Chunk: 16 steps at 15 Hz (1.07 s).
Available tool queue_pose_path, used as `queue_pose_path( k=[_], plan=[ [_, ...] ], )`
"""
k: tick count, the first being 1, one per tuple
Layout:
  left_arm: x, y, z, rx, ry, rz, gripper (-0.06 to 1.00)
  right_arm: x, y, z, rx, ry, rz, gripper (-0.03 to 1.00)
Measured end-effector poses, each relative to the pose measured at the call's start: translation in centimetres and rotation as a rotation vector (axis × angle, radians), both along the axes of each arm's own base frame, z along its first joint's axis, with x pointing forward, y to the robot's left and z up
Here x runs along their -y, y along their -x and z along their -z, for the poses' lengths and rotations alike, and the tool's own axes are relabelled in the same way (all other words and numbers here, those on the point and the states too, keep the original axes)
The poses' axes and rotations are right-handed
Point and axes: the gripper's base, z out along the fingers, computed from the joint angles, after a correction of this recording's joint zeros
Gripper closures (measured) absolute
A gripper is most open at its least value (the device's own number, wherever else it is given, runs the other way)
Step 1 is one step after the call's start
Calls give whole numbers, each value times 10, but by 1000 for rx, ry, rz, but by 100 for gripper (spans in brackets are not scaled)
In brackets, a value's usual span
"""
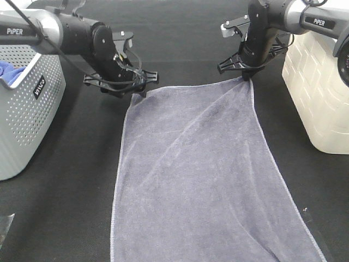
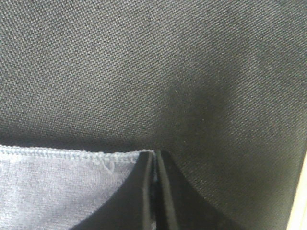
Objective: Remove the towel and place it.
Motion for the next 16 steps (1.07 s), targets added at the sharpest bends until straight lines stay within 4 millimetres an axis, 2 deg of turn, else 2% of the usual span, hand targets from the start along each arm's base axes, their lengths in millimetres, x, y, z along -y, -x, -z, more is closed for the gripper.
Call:
queue_pose_path(
  k=[4,9,10,12,16],
  plan=[
    [-2,-2,0,2,-42,1,34,0,0,0,-4,1,1,97],
    [-4,-4,23,-26,-68,-22,34,0,0,0,-4,1,1,97],
    [-3,-6,28,-33,-71,-23,39,0,0,0,-5,2,1,97],
    [-7,-8,28,-42,-80,-32,58,0,0,0,-5,2,1,97],
    [-4,-16,16,6,-79,-9,93,0,0,0,-5,2,1,97]
  ],
)
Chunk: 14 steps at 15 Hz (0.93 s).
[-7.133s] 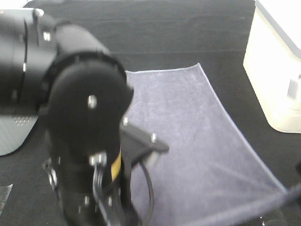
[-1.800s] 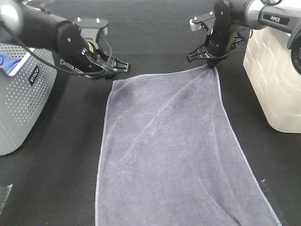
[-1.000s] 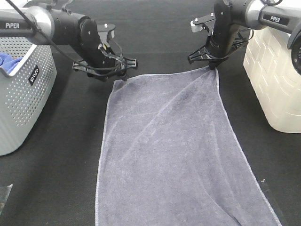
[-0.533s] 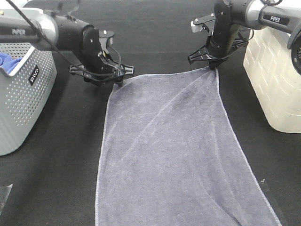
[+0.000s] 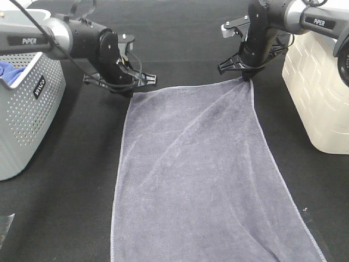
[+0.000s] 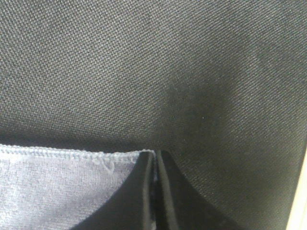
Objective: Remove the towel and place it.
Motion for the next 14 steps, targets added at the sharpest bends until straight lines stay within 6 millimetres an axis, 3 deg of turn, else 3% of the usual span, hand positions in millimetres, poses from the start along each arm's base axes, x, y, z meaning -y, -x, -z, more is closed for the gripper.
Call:
queue_pose_path(
  k=[5,9,11,13,14],
  plan=[
    [4,-10,-20,70,-18,55,94,0,0,0,6,-2,-2,97],
    [0,-4,-13,-17,-65,49,92,0,0,0,5,-3,-1,97],
    [-2,-3,-11,-29,-90,54,74,-1,0,0,4,-7,0,97],
    [-2,-3,-11,-28,-95,55,48,-1,0,0,4,-8,0,97],
    [-2,-3,-10,-27,-96,56,41,-1,0,0,3,-10,1,97]
  ],
)
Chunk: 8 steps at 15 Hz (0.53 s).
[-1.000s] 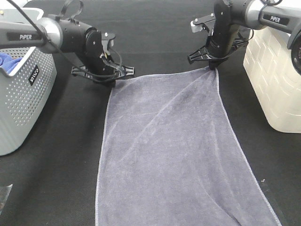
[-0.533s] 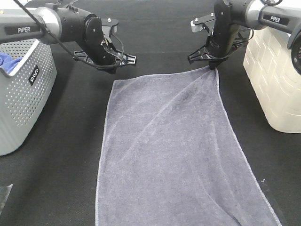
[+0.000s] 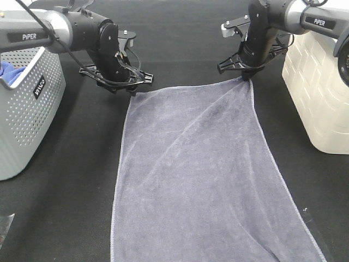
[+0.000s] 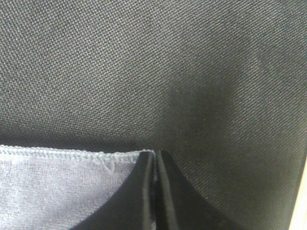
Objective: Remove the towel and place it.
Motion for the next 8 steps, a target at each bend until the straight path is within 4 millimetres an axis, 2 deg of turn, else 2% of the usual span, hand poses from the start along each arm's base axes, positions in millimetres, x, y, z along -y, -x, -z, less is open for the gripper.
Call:
queue_pose_path(
  k=[3,5,6,7,8],
  plan=[
    [1,-1,14,-12,8,-2,42,0,0,0,0,-1,0,97],
    [3,-1,22,-15,37,-11,51,0,0,0,0,-2,0,97],
    [4,-2,23,-12,45,-13,61,0,0,0,0,-2,0,97],
    [6,-2,22,0,49,-6,79,0,0,0,0,-2,0,97],
    [7,-2,23,6,42,5,90,0,0,0,-1,-6,1,97]
  ],
)
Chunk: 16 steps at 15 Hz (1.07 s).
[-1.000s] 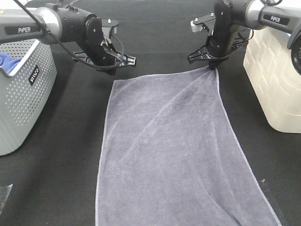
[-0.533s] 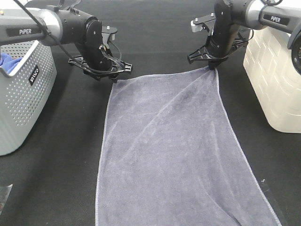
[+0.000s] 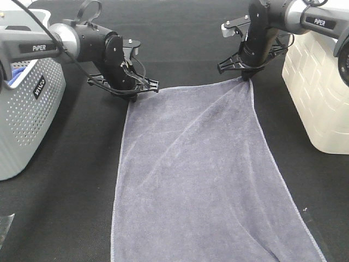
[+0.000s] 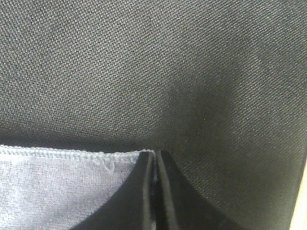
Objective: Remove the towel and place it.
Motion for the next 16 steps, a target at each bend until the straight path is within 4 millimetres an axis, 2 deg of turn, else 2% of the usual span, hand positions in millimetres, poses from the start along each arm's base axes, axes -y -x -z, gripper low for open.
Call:
queue_pose_path(
  k=[2,11,13,14,16],
  plan=[
    [0,0,0,8,-13,21,94,0,0,0,0,-2,0,97],
    [-6,-11,-14,160,-110,57,94,-2,-6,-3,74,-14,-22,97],
    [-16,-18,-18,205,-84,19,94,-4,-12,-6,149,-32,-43,97],
    [-32,-27,-21,241,-43,-32,94,-6,-17,-10,211,-39,-61,97],
    [-48,-37,-27,320,8,-54,94,-9,-24,-16,313,-52,-80,97]
  ],
)
